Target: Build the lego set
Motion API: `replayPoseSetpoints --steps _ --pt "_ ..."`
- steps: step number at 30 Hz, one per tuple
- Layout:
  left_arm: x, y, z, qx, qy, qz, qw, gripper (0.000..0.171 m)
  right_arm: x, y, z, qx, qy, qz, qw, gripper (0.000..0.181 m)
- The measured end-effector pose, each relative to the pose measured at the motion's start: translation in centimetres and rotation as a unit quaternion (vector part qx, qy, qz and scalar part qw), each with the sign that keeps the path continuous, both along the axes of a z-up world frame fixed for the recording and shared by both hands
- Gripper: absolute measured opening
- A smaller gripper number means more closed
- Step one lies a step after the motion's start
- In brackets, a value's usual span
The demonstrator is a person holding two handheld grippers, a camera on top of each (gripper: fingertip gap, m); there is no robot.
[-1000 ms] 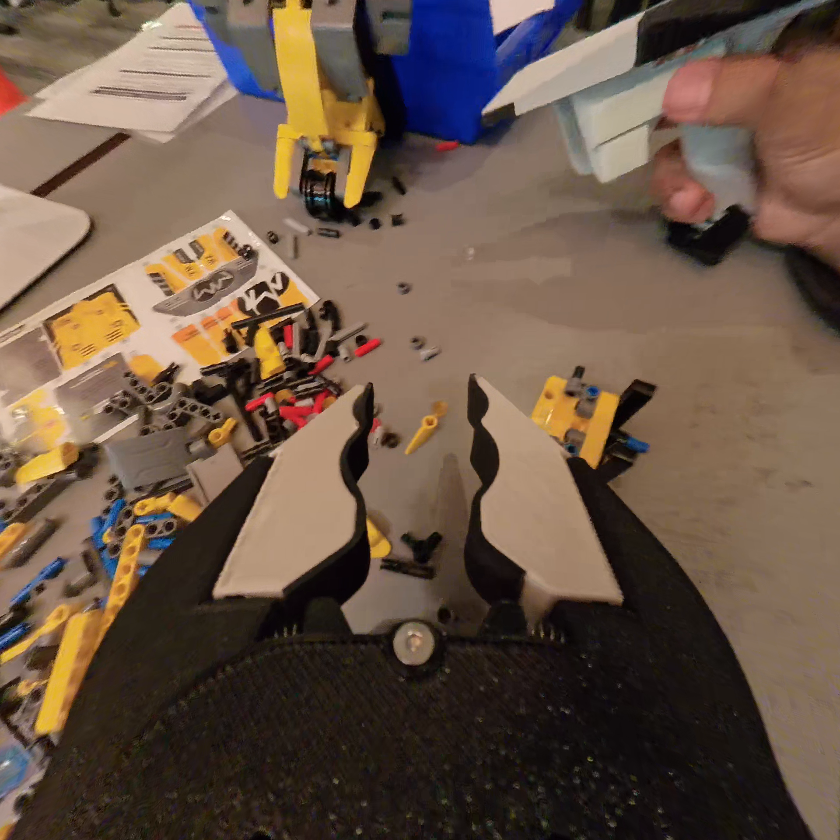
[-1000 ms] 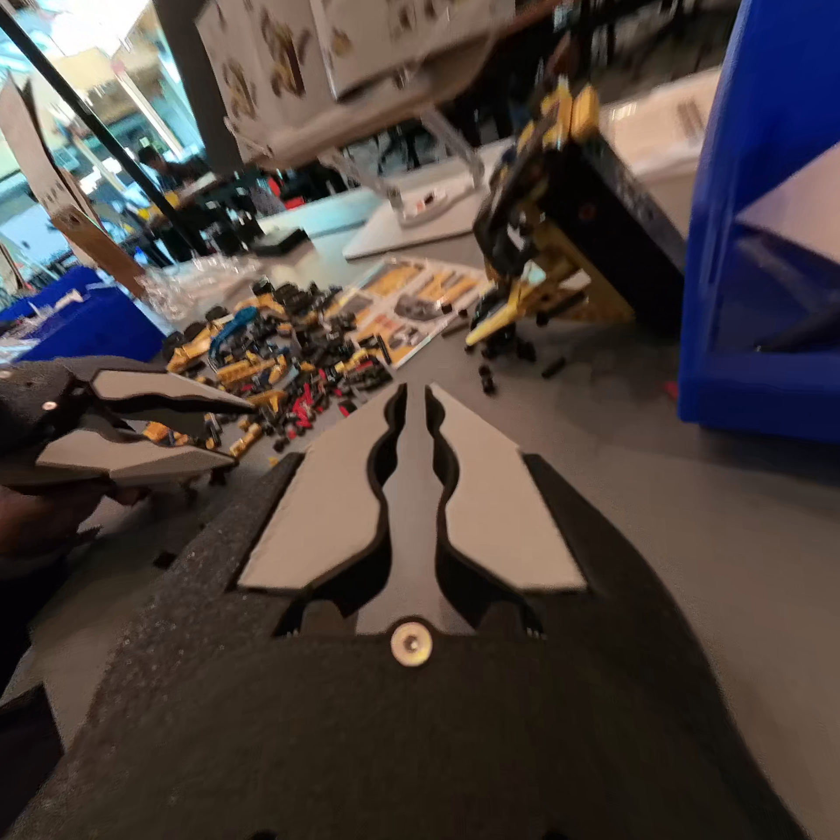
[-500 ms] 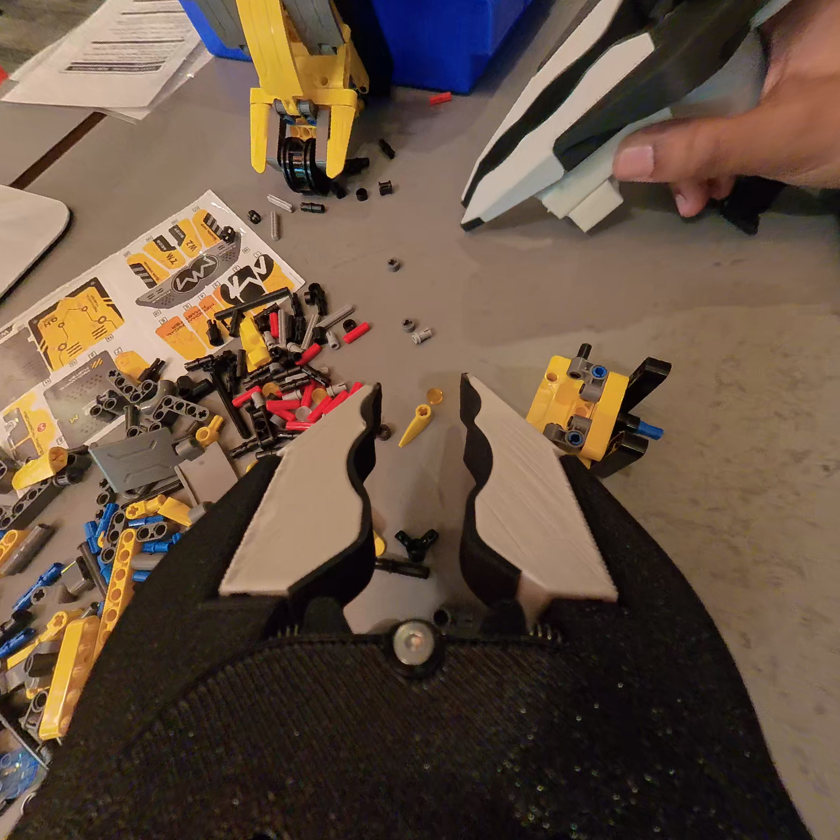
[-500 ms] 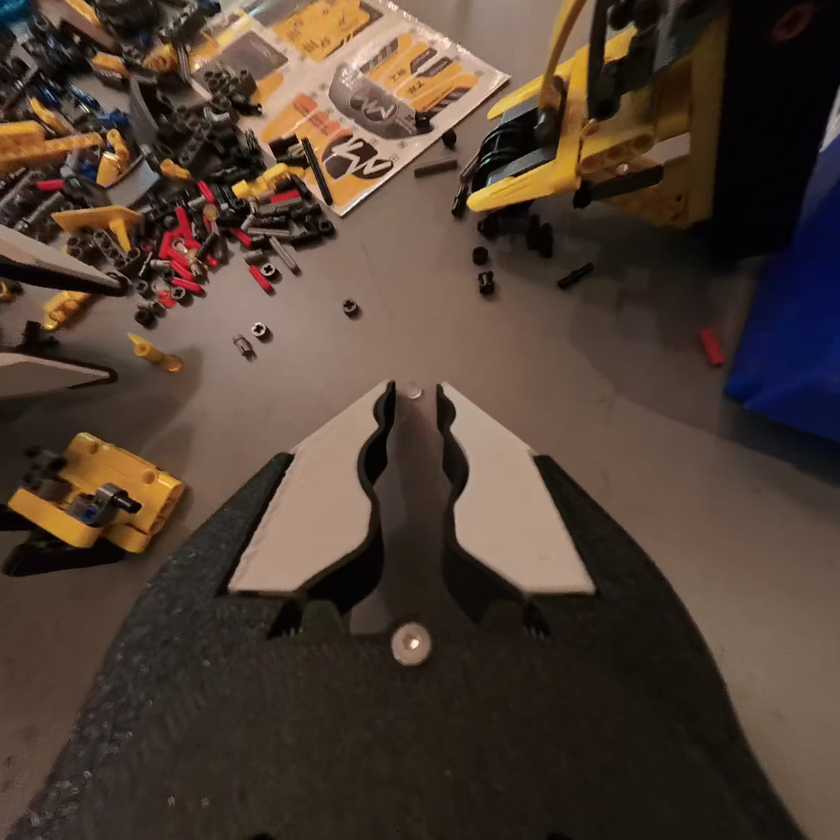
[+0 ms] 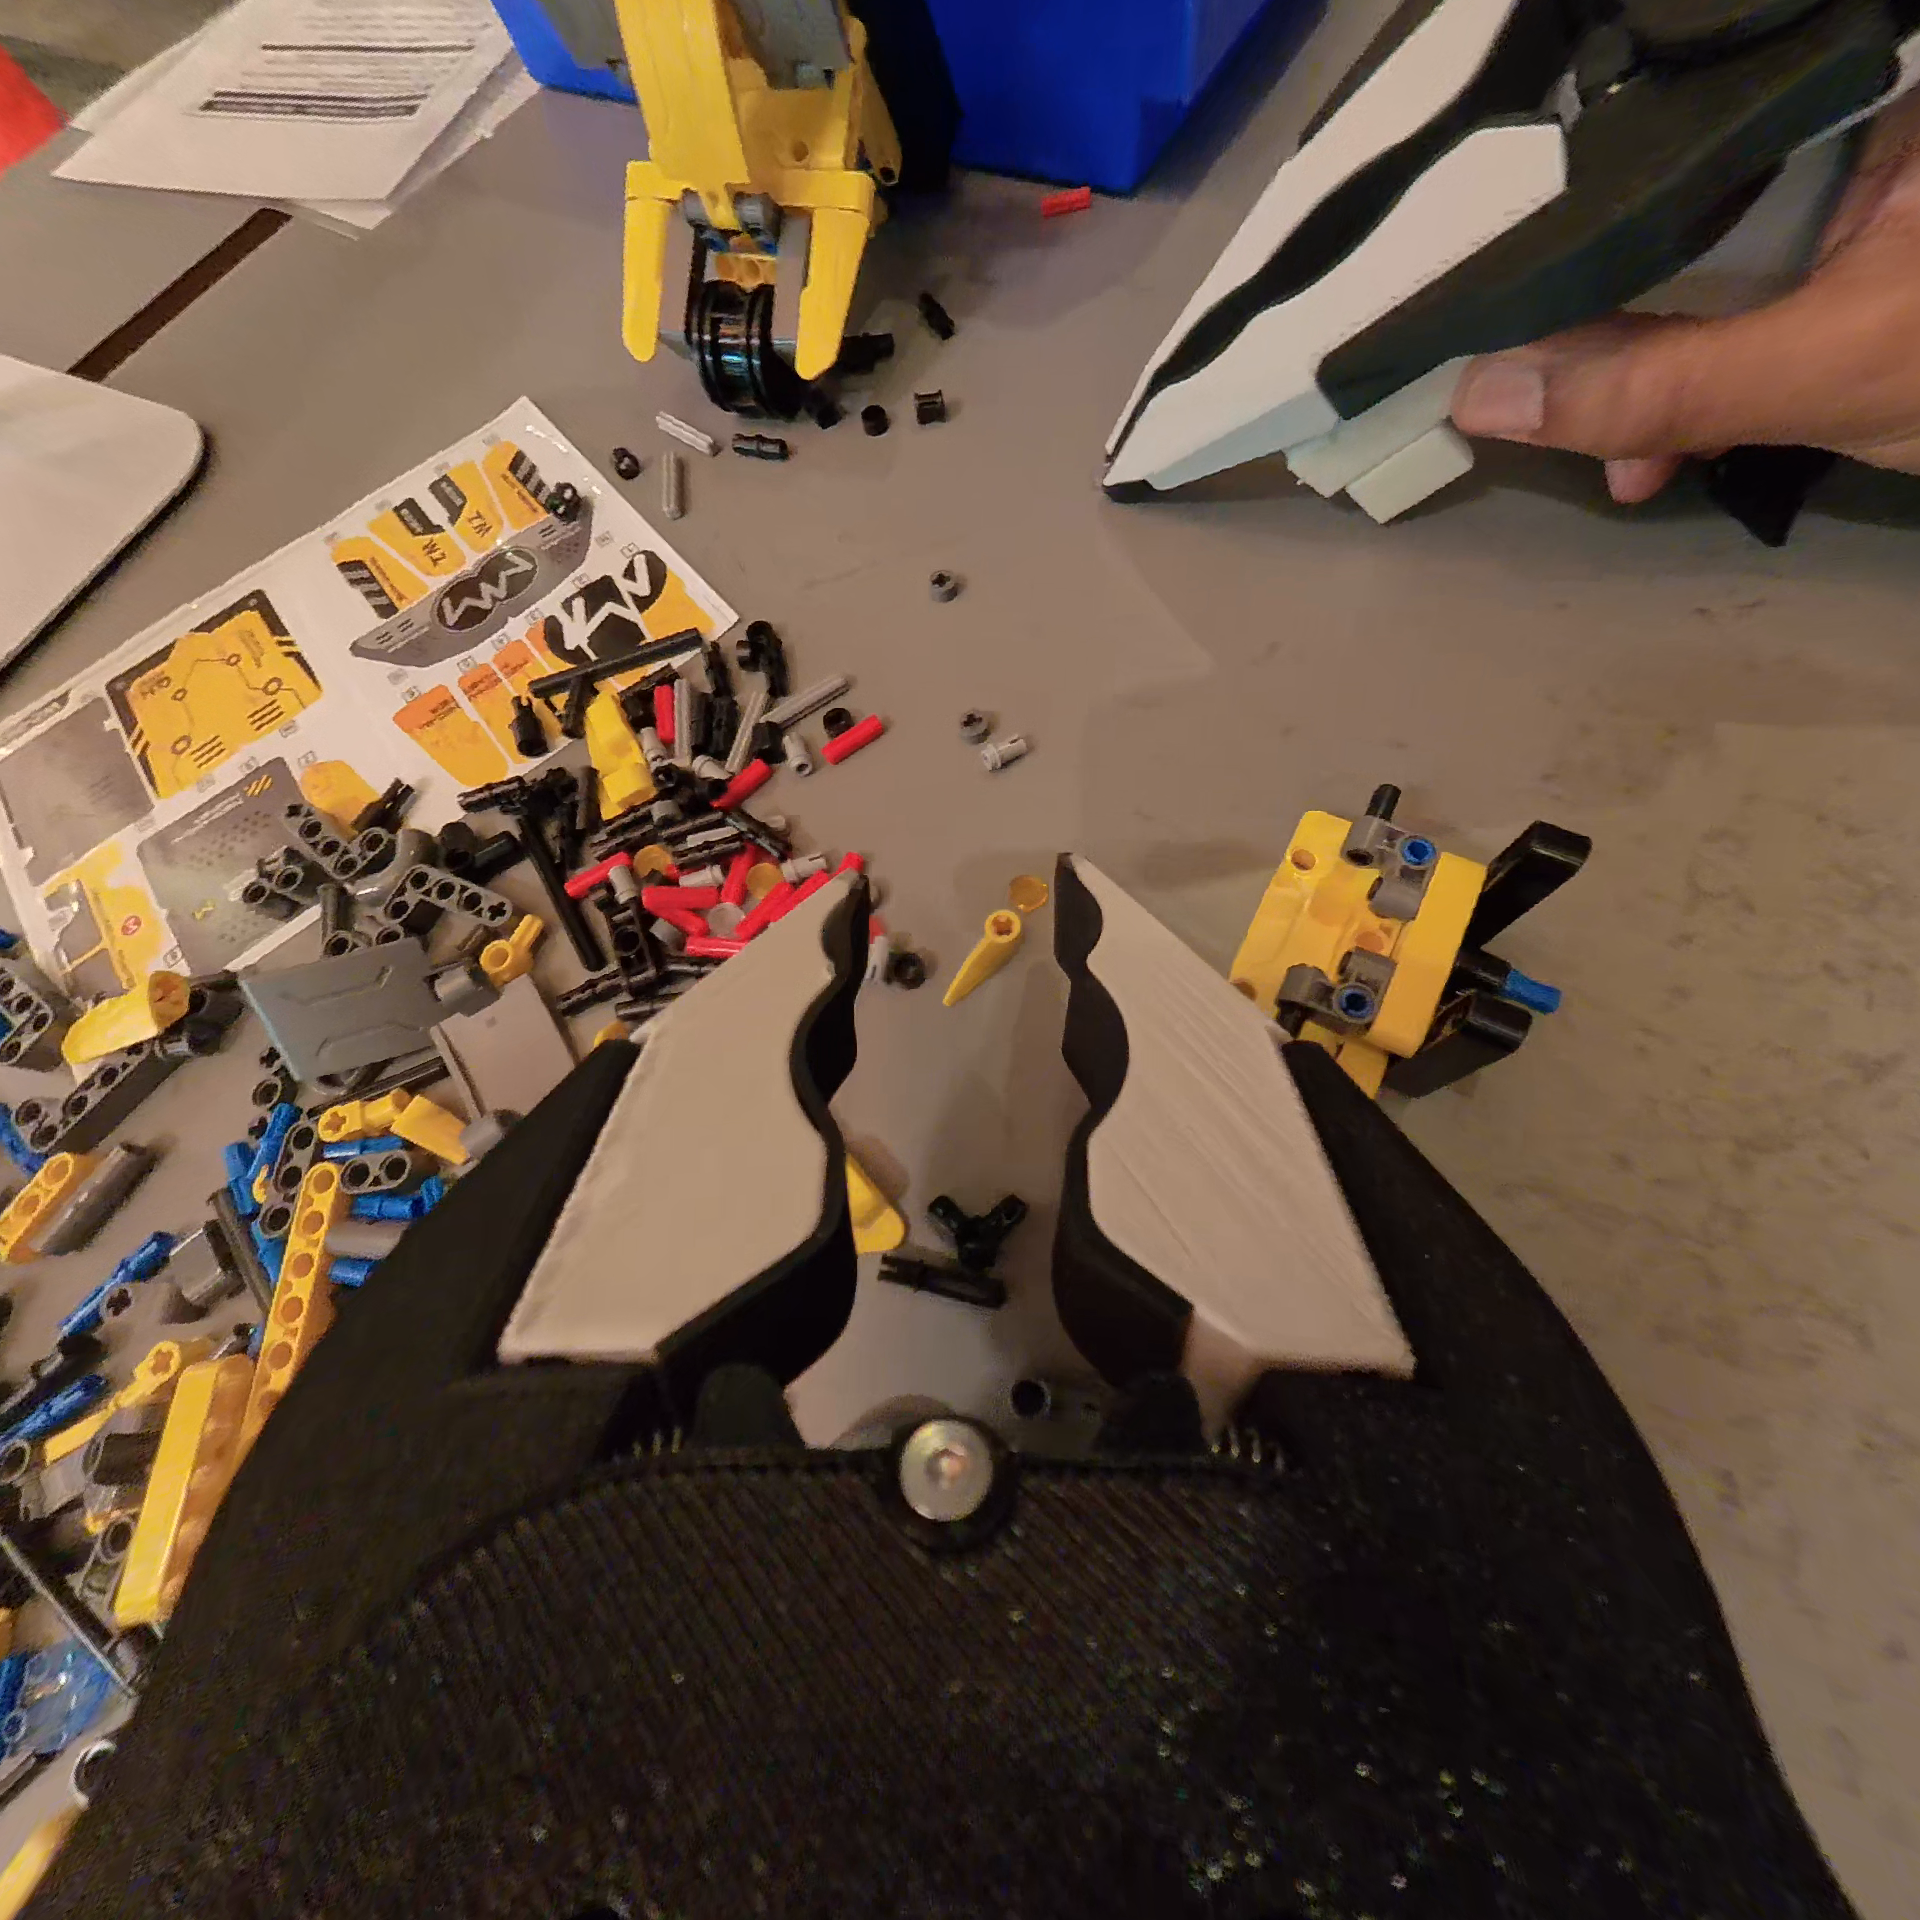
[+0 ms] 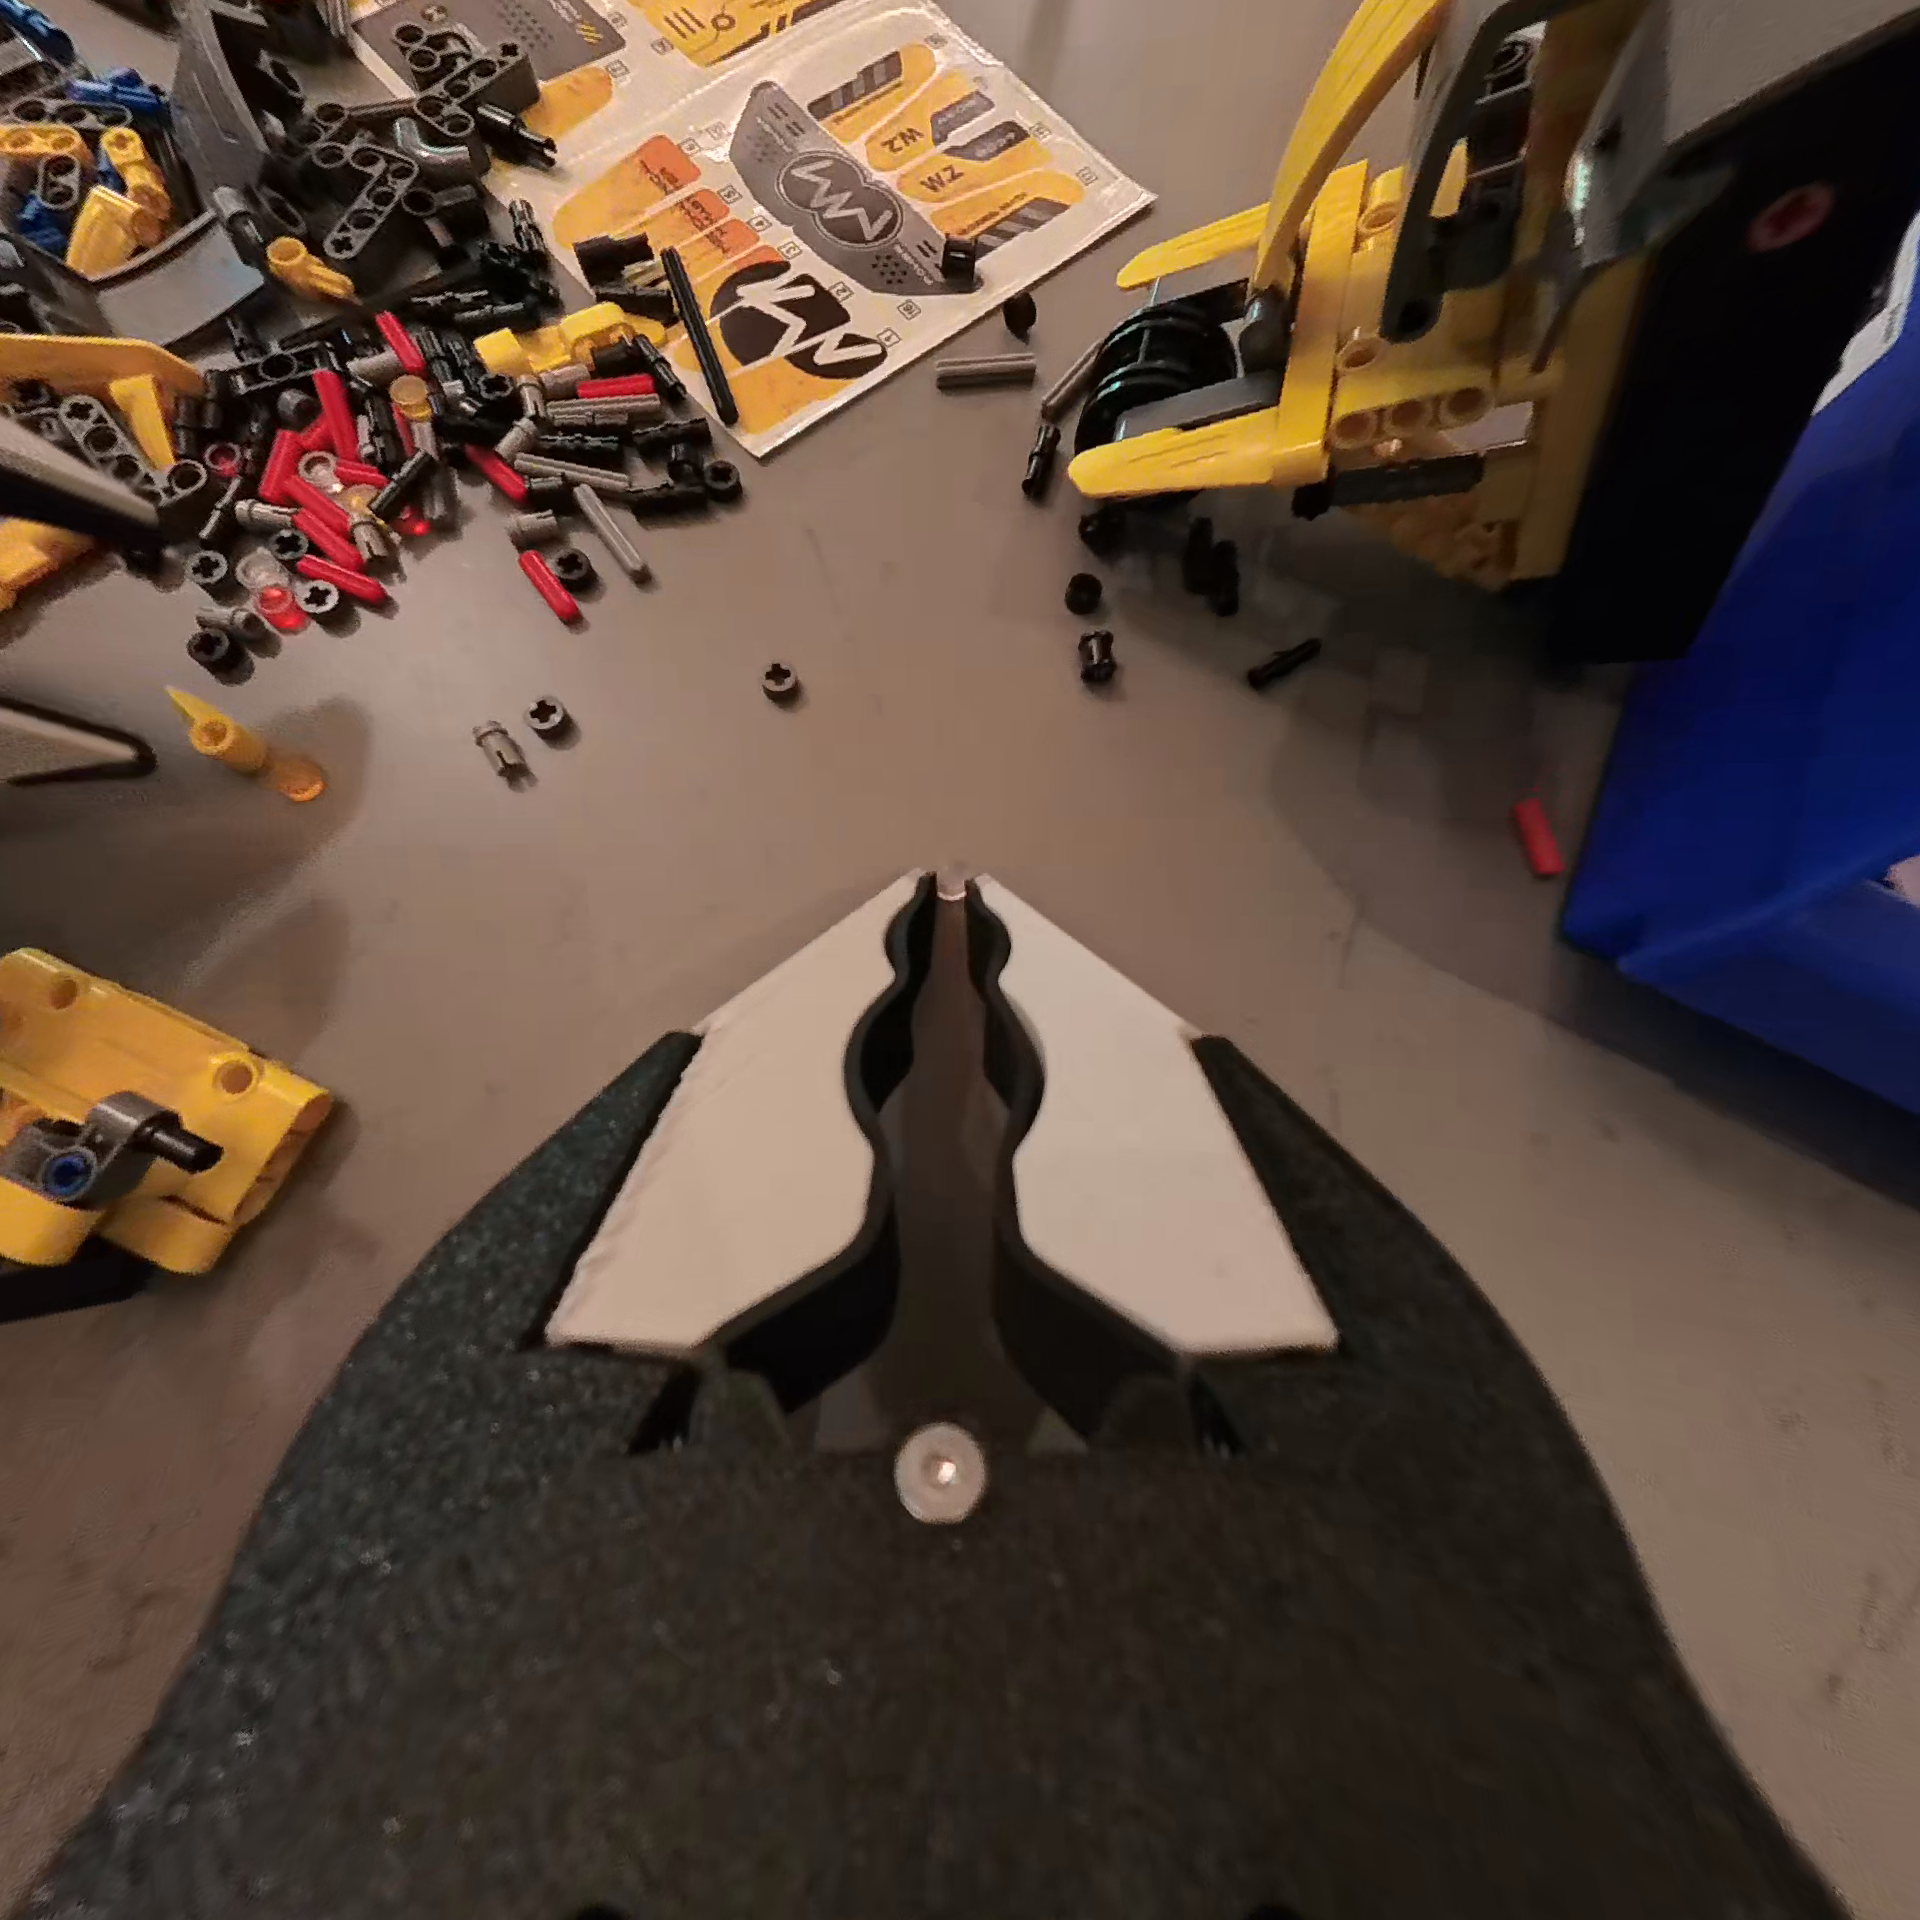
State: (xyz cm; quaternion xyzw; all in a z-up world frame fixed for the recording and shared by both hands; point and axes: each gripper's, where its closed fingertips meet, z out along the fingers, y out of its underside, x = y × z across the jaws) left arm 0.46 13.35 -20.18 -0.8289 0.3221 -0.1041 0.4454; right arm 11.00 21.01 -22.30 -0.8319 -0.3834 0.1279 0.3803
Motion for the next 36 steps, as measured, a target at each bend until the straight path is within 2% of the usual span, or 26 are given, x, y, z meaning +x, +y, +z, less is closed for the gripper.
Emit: replayPoseSetpoints --steps 16,36 --pt "-1.7 0.7 0.9 0.005 -0.030 0.048 0.998 0.033 -0.5 -0.3 0.4 0.009 0.009 0.017 1.000 0.005" --pt "-2.1 0.8 1.0 0.010 -0.028 0.061 0.998 0.033 -1.2 -0.7 0.4 0.014 0.005 0.042 0.999 0.004"
